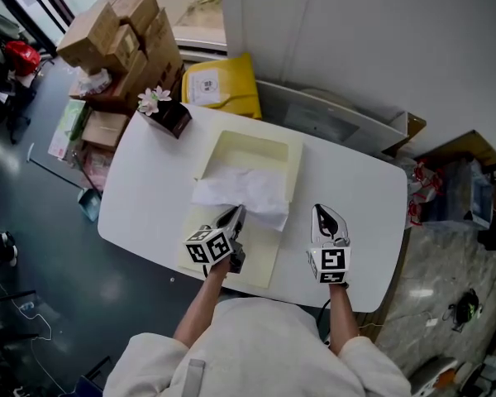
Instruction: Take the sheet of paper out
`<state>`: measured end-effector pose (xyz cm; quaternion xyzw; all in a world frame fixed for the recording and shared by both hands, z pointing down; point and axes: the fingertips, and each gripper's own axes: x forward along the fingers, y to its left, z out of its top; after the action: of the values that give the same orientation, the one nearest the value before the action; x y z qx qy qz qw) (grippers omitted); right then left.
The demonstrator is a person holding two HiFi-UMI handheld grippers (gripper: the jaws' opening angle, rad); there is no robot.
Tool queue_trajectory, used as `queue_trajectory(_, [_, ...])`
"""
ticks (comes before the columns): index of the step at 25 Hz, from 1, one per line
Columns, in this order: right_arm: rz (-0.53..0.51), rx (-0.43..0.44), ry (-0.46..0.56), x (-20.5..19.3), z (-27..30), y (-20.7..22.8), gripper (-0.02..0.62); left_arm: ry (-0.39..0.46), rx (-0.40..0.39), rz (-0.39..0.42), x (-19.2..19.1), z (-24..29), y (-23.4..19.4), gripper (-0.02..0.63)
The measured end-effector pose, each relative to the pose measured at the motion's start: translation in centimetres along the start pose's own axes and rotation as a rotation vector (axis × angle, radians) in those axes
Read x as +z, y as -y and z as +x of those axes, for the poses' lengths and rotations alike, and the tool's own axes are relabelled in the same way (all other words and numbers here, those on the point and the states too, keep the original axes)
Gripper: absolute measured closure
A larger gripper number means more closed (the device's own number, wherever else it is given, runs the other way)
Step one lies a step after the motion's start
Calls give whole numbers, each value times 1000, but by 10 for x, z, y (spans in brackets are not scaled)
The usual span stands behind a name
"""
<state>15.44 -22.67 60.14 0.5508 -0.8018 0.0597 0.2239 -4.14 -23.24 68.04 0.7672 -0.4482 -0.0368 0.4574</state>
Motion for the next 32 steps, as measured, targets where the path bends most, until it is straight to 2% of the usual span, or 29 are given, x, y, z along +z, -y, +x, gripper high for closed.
queue_trajectory(7, [5, 9, 10, 0, -7, -3, 595, -20, 12, 352, 21, -13, 37, 603])
queue_trajectory(13, [6, 7, 31, 5, -14, 1, 594, -11, 29, 584, 32, -19, 66, 603])
queue_trajectory(19, [30, -8, 57, 10, -19, 10, 594, 76, 88, 814, 59, -29, 88, 603])
queue_trajectory(22, [54, -14, 74, 11, -22, 14, 595, 118, 111, 855, 68, -33, 96, 603])
queue_trajectory(32, [102, 2, 123, 14, -34, 26, 594, 181, 152, 870, 72, -42, 115, 603])
